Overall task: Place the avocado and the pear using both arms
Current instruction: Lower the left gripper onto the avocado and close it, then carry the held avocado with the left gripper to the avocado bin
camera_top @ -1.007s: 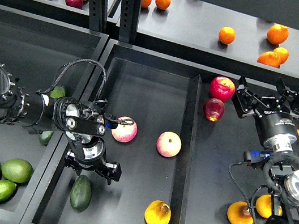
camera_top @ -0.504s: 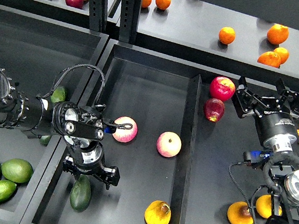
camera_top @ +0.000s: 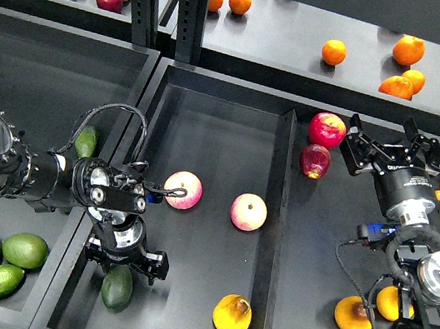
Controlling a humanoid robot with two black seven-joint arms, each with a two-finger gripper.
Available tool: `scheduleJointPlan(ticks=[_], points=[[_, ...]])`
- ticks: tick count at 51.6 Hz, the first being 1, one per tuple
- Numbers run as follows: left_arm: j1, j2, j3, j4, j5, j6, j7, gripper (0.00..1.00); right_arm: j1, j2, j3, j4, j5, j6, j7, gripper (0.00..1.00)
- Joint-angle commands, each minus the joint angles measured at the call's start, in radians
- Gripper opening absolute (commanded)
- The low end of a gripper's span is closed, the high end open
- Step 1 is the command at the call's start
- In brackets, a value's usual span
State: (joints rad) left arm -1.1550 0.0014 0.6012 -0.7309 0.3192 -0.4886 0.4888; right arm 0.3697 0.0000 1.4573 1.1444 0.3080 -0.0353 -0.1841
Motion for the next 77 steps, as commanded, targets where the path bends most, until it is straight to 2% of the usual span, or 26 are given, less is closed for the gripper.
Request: scheduleJointPlan(ticks=[1,26,42,55,69,77], points=[[-0.006,0.000,-0.001,-0.001,0.000,0.000,0.000,0.99,0.000,0.000,0.000,0.000,0.000,0.000,0.000,1.00],[0.005,-0.001,-0.001,-0.005,-0.005,0.000,0.000,0.98,-0.009,0.000,0.000,0.000,0.000,0.000,0.000,1.00],[0.006,-0.001,-0.008,-0.015,-0.017,0.000,0.000,0.93,-0.011,0.000,-0.002,0.000,0.000,0.000,0.000,1.00],[0.006,-0.001,-0.009,-0.015,-0.088,0.000,0.000,0.76,-0.011,0.000,-0.003,0.000,0.000,0.000,0.000,1.00],[0.009,-0.001,-0.017,-0.013,-0.163,0.000,0.000,0.34,-0.011,0.000,-0.009,0.000,0.000,0.000,0.000,1.00],[0.008,-0.001,-0.018,-0.013,-0.190,0.000,0.000,0.24,-0.011,0.000,-0.008,0.000,0.000,0.000,0.000,1.00]])
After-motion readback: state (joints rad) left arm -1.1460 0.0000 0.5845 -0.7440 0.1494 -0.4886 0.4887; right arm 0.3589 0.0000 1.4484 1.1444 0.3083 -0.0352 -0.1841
